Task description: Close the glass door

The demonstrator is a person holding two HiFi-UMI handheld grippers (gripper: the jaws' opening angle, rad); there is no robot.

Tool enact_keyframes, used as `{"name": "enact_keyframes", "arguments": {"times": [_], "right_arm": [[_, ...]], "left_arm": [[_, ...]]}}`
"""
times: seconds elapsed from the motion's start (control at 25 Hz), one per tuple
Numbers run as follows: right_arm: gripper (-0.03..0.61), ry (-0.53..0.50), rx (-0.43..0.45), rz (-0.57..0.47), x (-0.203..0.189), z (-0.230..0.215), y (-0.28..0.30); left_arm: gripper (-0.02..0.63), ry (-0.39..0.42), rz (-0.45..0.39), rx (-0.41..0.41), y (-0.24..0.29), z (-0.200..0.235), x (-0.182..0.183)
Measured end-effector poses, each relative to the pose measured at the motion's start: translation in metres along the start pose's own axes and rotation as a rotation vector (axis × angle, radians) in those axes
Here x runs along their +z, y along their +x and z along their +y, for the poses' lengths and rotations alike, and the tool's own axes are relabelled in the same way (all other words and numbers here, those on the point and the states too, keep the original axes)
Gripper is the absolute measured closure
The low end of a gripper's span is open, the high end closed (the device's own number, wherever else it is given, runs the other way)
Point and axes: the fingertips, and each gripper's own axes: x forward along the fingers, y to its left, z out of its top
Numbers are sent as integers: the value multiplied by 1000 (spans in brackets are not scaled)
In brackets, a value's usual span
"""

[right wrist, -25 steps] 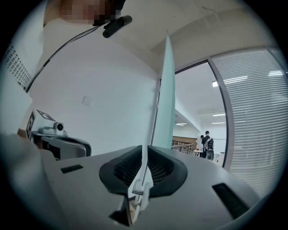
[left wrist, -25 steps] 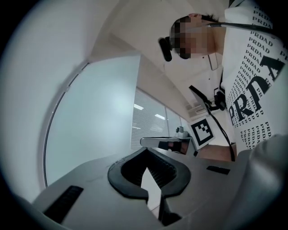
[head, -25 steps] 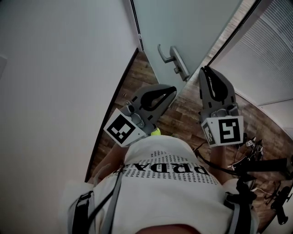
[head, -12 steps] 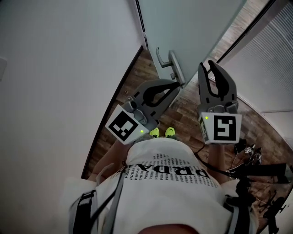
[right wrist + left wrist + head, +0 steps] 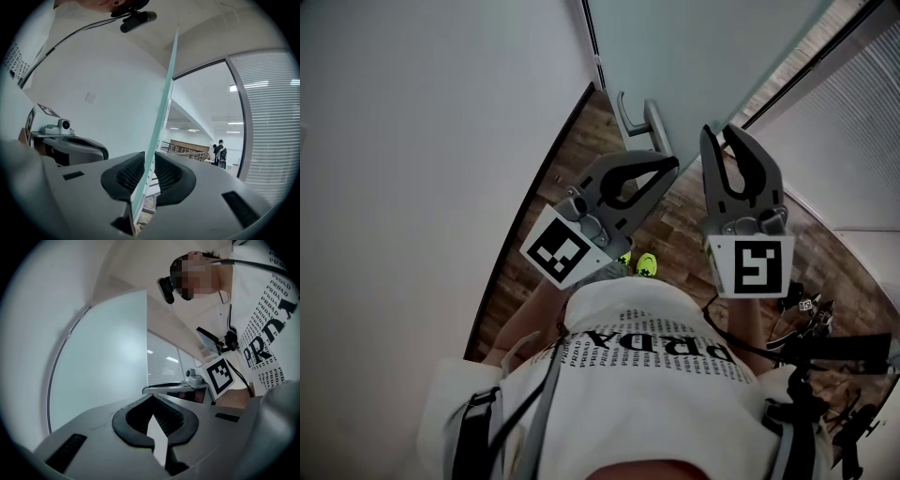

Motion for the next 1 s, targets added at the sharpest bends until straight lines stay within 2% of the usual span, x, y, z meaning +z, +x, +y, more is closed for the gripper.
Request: {"name": "enact_keyframes", "arguments": {"times": [0.36, 0.56, 0.72, 1.0], "right_arm": [[531, -39, -79, 59, -1, -3, 2], [531, -44, -98, 79, -7, -3, 4], [531, -43, -98, 67, 2, -5, 2], [531, -51, -42, 34, 4, 1, 4]], "left_arm": [[615, -44, 27, -115, 1, 7, -16], [615, -59, -13, -148, -3, 11, -17], [615, -57, -11, -148, -2, 13, -8], [615, -30, -38, -124, 6, 14, -2]]}}
